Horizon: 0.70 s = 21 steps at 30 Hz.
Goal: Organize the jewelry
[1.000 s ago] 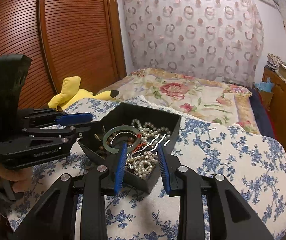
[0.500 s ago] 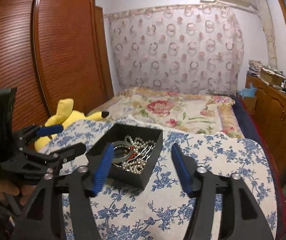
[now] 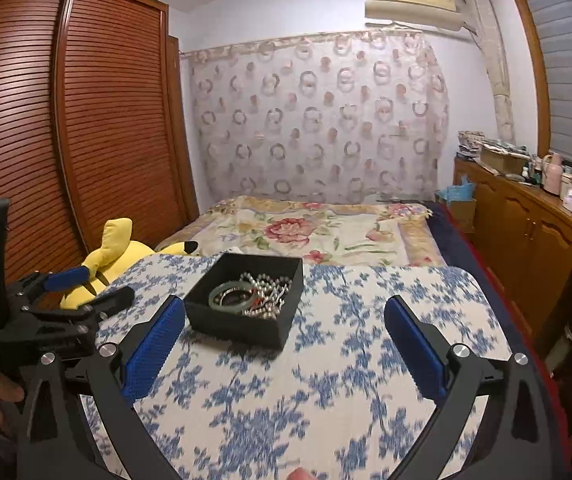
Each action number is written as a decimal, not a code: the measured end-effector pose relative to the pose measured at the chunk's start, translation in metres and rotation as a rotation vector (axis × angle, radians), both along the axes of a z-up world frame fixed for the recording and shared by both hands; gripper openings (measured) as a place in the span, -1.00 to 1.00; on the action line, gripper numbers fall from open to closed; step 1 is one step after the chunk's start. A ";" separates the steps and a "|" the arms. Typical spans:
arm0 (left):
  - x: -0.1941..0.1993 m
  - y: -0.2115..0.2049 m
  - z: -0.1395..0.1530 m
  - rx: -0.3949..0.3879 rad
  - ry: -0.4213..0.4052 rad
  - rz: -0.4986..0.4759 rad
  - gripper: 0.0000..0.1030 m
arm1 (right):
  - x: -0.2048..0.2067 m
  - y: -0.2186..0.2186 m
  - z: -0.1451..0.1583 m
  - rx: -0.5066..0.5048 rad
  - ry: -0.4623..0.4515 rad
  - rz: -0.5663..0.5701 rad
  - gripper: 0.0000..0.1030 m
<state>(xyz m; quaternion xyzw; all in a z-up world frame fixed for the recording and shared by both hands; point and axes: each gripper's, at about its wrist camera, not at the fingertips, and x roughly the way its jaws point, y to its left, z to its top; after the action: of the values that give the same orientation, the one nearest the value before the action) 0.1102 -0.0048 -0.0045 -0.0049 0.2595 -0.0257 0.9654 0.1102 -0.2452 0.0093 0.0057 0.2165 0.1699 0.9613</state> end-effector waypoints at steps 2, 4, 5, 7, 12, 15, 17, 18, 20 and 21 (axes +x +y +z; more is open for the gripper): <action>-0.010 0.003 0.001 0.001 -0.004 0.012 0.85 | -0.009 -0.003 -0.003 0.003 0.003 -0.005 0.95; -0.018 0.004 0.002 0.006 -0.001 0.018 0.85 | -0.017 -0.004 -0.006 -0.002 0.003 -0.012 0.95; -0.023 0.005 0.002 0.012 0.000 0.021 0.85 | -0.019 -0.004 -0.007 0.000 0.005 -0.012 0.95; -0.029 0.007 0.001 0.022 0.000 0.028 0.85 | -0.023 -0.004 -0.009 0.001 0.005 -0.020 0.95; -0.039 0.010 0.000 0.017 0.002 0.039 0.85 | -0.028 -0.003 -0.011 0.000 0.005 -0.036 0.95; -0.041 0.011 -0.002 0.009 0.004 0.037 0.85 | -0.027 -0.003 -0.011 -0.006 0.000 -0.045 0.95; -0.042 0.011 -0.004 0.010 0.003 0.033 0.85 | -0.027 -0.002 -0.012 -0.005 0.001 -0.048 0.95; -0.042 0.011 -0.005 0.009 0.005 0.032 0.85 | -0.027 -0.003 -0.012 -0.004 0.002 -0.051 0.95; -0.042 0.012 -0.006 0.005 0.004 0.029 0.85 | -0.026 -0.003 -0.013 -0.004 0.006 -0.053 0.95; -0.042 0.011 -0.005 0.005 0.002 0.029 0.85 | -0.026 -0.003 -0.014 -0.004 0.006 -0.053 0.95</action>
<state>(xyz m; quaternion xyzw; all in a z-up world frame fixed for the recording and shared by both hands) 0.0683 0.0065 -0.0100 -0.0064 0.2605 -0.0109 0.9654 0.0843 -0.2484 -0.0042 0.0102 0.2194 0.1440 0.9649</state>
